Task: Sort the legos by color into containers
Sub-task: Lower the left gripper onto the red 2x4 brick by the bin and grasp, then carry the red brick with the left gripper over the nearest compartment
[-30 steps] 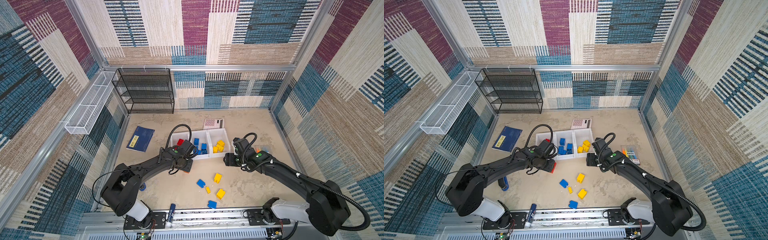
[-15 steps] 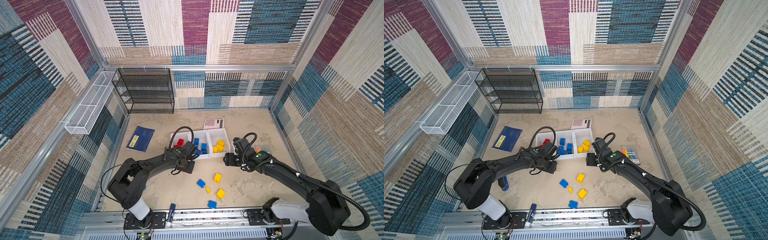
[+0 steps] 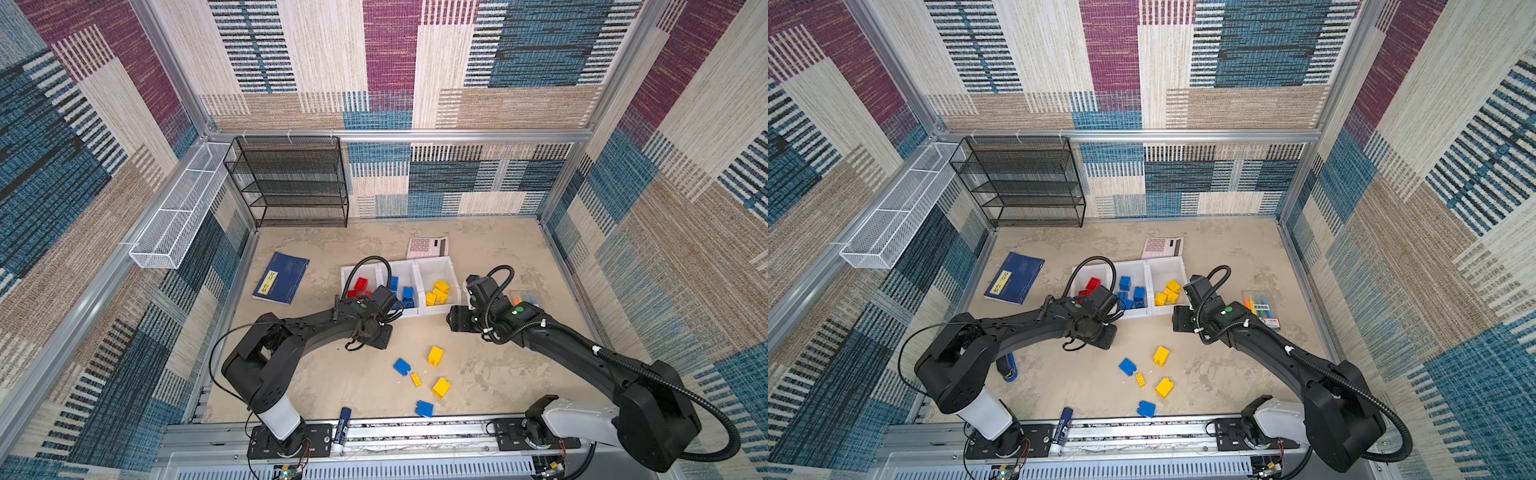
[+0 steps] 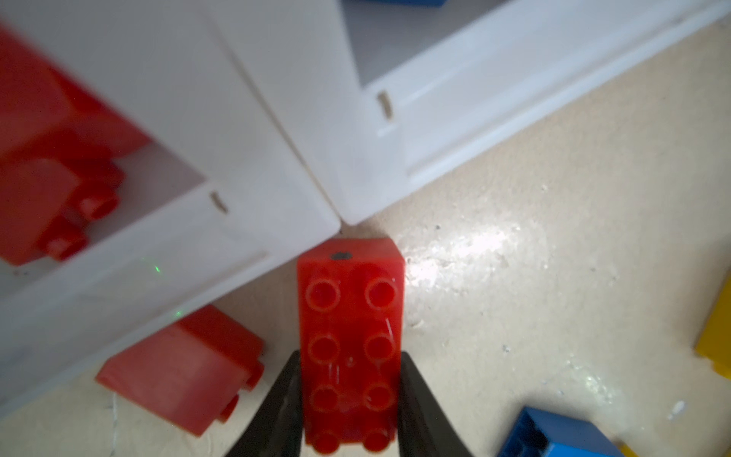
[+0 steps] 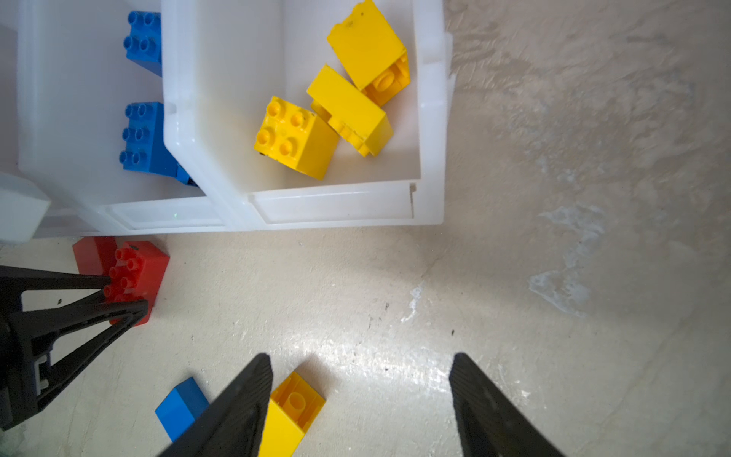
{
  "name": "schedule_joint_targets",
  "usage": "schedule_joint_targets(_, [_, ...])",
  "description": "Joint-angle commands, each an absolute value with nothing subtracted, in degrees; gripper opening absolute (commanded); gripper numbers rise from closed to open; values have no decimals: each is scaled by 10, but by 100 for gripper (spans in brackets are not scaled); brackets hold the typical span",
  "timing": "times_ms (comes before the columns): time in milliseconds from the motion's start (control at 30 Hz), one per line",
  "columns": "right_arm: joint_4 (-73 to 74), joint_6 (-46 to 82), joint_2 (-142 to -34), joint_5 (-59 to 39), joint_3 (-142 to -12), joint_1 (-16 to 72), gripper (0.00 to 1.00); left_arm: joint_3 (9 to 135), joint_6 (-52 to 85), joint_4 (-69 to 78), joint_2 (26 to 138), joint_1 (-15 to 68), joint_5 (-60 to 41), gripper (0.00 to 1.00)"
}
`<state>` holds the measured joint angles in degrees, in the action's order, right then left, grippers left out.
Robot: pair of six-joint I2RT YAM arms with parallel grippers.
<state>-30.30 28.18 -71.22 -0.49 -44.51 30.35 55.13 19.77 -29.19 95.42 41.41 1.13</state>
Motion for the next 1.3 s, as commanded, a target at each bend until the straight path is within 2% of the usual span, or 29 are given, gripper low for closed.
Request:
schedule_joint_targets(0, [-299, 282, -708, -5, -445, 304, 74, 550, 207, -289, 948, 416, 5, 37])
schedule_joint_targets(567, [-297, 281, -714, -7, -449, 304, 74, 567, 216, -302, 867, 425, -22, 35])
schedule_joint_targets(800, [-302, 278, -714, -6, -454, 304, 74, 630, 182, -309, 843, 374, -29, 35])
schedule_joint_targets(1033, [-304, 279, -707, -4, -453, 304, 73, 688, 139, -311, 897, 285, -14, 35])
schedule_joint_targets(1267, [-314, 283, -689, 2, -448, 304, 73, 737, 119, -324, 980, 246, -14, 35])
